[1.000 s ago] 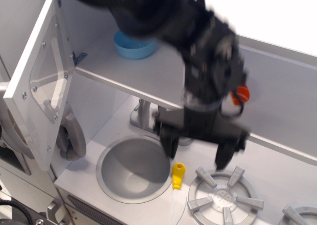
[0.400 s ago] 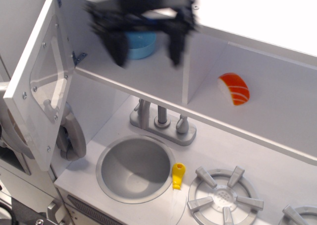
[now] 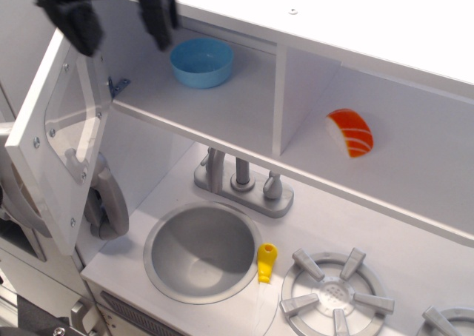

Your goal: Close microwave

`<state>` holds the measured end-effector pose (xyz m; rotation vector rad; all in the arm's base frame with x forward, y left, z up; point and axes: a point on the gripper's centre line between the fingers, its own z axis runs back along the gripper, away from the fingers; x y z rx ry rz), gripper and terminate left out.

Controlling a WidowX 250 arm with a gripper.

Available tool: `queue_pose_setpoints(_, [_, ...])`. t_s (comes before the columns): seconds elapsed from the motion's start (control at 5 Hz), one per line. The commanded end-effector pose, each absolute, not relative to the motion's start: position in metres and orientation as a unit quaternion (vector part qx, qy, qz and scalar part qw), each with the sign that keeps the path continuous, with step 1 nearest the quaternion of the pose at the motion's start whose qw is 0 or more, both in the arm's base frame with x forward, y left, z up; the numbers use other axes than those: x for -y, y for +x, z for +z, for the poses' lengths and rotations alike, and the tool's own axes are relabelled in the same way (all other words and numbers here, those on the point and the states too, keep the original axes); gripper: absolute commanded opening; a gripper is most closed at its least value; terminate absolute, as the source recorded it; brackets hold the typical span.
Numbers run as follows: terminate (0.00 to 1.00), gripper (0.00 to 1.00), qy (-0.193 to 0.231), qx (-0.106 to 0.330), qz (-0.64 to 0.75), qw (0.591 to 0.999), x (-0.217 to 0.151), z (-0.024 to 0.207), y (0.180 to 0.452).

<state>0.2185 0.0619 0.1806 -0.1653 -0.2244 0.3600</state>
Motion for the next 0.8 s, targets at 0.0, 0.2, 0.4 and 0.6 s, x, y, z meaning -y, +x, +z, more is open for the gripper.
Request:
queue_pose_setpoints(0.0, [0.0,1.0,-0.055,0.119,0.185,0.974,-0.113,0.18,0.2])
queue_pose_setpoints(0.2, [0.0,1.0,-0.036,0.117,0.194,0.973,-0.122,0.169,0.194])
queue_pose_setpoints(0.4, [0.0,1.0,-0.011,0.11,0.197,0.974,-0.122,0.155,0.193])
queue_pose_setpoints(0.6, [0.0,1.0,-0.009,0.093,0.199,0.976,-0.118,0.144,0.193])
